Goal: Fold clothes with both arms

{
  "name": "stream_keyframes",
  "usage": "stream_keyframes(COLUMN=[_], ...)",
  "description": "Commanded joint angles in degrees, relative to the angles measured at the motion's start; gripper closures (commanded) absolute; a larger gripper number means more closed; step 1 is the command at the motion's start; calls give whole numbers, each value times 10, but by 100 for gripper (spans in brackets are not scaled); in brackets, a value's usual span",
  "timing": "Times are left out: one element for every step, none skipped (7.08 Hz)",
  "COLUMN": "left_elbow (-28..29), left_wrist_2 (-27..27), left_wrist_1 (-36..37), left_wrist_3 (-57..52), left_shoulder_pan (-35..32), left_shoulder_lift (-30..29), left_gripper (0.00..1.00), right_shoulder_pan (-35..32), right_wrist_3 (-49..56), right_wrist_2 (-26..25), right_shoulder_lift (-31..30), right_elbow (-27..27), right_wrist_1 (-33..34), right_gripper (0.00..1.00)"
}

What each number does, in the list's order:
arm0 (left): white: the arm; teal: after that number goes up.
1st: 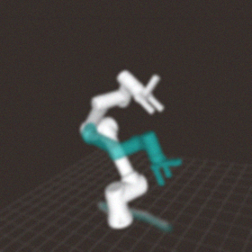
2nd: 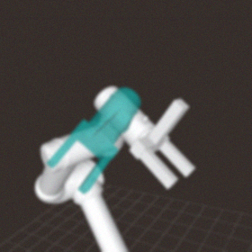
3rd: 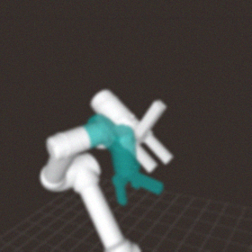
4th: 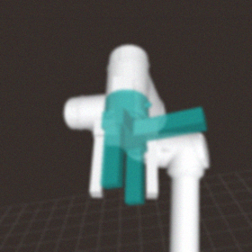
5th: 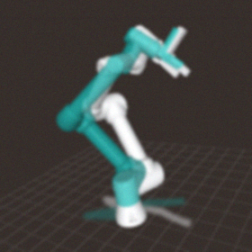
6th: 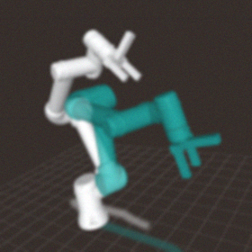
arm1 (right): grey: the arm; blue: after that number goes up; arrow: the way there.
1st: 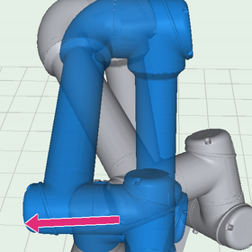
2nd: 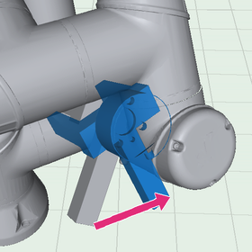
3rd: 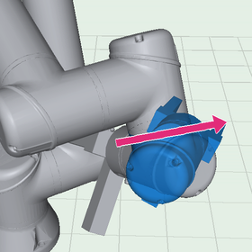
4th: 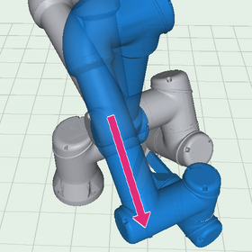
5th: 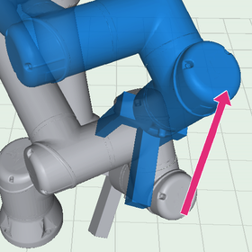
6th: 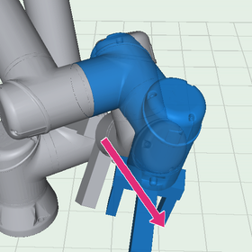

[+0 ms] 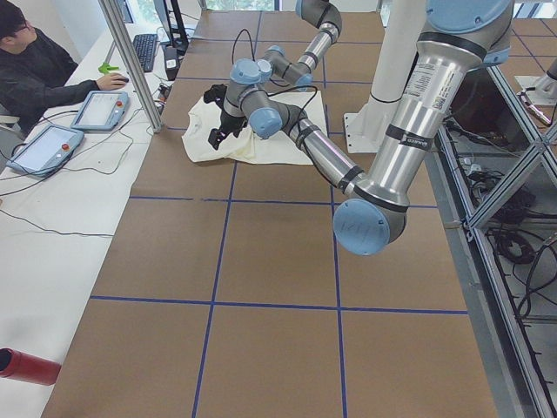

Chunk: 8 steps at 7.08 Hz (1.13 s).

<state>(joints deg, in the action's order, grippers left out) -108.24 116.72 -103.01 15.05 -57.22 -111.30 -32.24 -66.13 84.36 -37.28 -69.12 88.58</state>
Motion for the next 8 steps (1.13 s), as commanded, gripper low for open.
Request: stream_keyframes(left_elbow=[-1, -4, -6, -6, -6, -6, -6, -6], left_wrist_2=[0, 0, 0, 0, -1, -1, -2, -3], left_wrist_1=[0, 0, 0, 0, 0, 0, 0, 0], left_wrist_3=[1, 2, 2, 2, 2, 2, 2, 3], left_shoulder_pan=[0, 0, 0, 0, -1, -2, -2, -2], left_shoulder_lift=[-1, -1, -1, -1, -1, -3, -4, -6], left_gripper=[0, 0, 0, 0, 0, 0, 0, 0], right_shoulder_pan=[-25, -40, -55, -62, -59, -56, -56, -61], right_wrist_3=[66, 101, 140, 148, 144, 142, 142, 139], right_wrist_2=[5, 8, 10, 11, 11, 10, 15, 44], right_shoulder_lift=[-16, -39, -59, -64, -62, -62, -65, -61], right_elbow=[-28, -43, -56, -67, -79, -85, -93, -99], right_wrist_1=[4, -1, -6, -6, -6, -13, -14, -15], right_gripper=[100, 100, 100, 100, 88, 1, 0, 0])
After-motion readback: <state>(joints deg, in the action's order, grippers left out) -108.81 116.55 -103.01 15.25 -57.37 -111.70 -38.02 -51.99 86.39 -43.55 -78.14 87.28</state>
